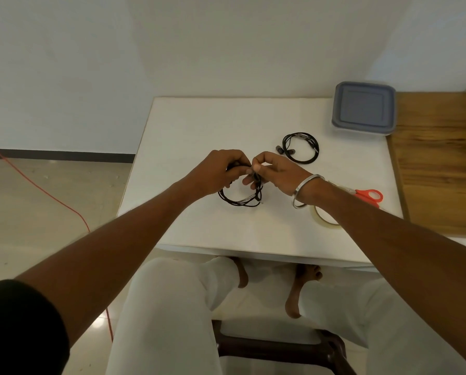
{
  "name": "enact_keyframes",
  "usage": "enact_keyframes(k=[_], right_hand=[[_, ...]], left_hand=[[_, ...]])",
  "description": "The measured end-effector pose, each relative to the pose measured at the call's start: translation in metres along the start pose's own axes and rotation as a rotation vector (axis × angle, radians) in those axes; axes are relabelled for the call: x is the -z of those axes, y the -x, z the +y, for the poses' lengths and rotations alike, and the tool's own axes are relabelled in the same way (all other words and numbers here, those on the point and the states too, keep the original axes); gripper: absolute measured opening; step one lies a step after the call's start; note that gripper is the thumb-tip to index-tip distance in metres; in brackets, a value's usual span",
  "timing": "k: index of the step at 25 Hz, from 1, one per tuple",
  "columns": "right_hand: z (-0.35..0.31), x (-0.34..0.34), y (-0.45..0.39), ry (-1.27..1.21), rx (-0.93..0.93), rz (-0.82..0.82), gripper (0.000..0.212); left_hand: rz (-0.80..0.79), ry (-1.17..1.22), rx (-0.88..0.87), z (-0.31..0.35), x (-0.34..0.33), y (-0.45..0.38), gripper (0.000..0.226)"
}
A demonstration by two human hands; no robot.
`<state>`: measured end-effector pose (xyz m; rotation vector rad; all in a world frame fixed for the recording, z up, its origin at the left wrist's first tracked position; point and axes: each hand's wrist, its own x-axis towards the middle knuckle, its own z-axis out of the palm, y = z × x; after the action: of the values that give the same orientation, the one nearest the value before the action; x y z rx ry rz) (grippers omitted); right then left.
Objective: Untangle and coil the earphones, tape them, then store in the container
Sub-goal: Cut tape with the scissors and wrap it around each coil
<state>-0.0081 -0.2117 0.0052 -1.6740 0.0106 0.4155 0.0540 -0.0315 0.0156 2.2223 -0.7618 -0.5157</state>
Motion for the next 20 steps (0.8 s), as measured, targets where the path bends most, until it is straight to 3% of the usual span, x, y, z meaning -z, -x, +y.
enact_keyframes(k=[8, 13, 20], right_hand=[[0.003, 0.001, 0.002, 0.0, -0.027, 0.1, 0.01], [0.003, 0.004, 0.004, 0.03, -0.027, 0.151, 0.01], [0.009, 0.004, 0.0, 0.082, 0.03, 0.194, 0.008]], left_hand=[[-0.055, 0.035, 0.0, 0.002, -0.001, 0.003, 0.015], [-0.184, 0.292, 0.09, 0.004, 0.003, 0.004, 0.027], [-0.06, 0.258, 0.109, 0.006, -0.009, 0.002, 0.038]])
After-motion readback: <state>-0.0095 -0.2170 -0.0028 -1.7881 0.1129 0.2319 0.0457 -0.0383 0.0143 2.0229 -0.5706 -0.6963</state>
